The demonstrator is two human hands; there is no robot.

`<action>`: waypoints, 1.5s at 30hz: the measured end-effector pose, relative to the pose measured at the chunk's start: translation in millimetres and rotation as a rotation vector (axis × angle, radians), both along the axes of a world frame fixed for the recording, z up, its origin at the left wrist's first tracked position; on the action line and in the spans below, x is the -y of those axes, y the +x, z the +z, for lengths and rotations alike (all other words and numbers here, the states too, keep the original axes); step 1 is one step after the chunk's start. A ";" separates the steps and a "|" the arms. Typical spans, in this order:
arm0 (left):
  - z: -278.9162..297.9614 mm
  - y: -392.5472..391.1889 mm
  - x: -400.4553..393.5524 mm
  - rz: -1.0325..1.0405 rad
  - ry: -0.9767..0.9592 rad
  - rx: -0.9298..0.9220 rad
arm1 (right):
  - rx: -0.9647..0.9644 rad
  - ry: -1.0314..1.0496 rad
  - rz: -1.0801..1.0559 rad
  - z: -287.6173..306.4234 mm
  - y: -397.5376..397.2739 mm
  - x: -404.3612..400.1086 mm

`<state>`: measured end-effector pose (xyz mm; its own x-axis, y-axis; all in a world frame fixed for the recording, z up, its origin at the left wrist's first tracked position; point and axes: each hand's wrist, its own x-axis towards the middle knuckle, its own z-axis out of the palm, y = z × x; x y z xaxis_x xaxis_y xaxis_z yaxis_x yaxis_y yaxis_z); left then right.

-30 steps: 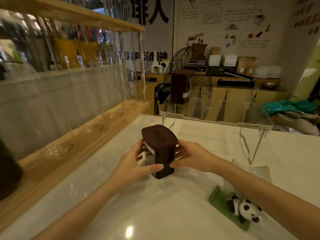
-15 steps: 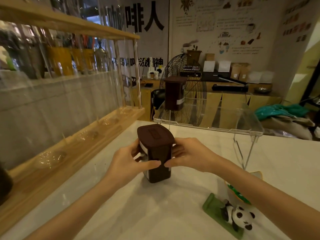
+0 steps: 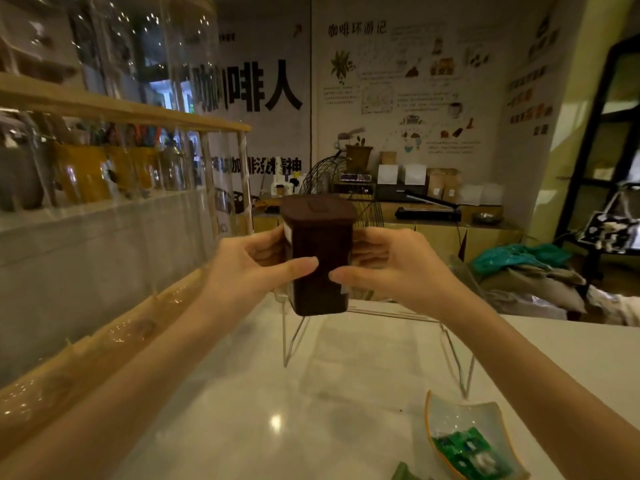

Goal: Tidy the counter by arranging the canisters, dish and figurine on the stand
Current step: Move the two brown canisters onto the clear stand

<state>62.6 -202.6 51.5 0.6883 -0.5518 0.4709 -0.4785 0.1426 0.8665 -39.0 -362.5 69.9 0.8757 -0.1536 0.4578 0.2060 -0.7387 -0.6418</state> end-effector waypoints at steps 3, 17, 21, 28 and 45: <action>6.2 12.9 26.7 -0.035 -0.029 -0.009 | -0.015 -0.034 -0.085 6.6 8.2 18.3; -27.7 72.2 124.0 -0.007 0.053 -0.009 | -0.102 0.061 -0.384 -32.2 65.3 88.9; -32.0 78.4 131.6 0.033 0.076 -0.022 | -0.082 0.044 -0.416 -39.9 74.9 94.5; -28.4 82.1 137.0 0.125 0.128 0.057 | -0.012 0.002 -0.483 -44.9 84.5 92.8; -24.9 77.9 153.8 0.296 0.267 0.247 | -0.053 0.022 -0.412 -57.1 88.1 99.9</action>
<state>140.4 -356.4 26.6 0.7196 -0.4727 0.5087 -0.6613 -0.2430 0.7096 49.1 -462.4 12.8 0.7612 -0.5051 0.4067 -0.1375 -0.7386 -0.6599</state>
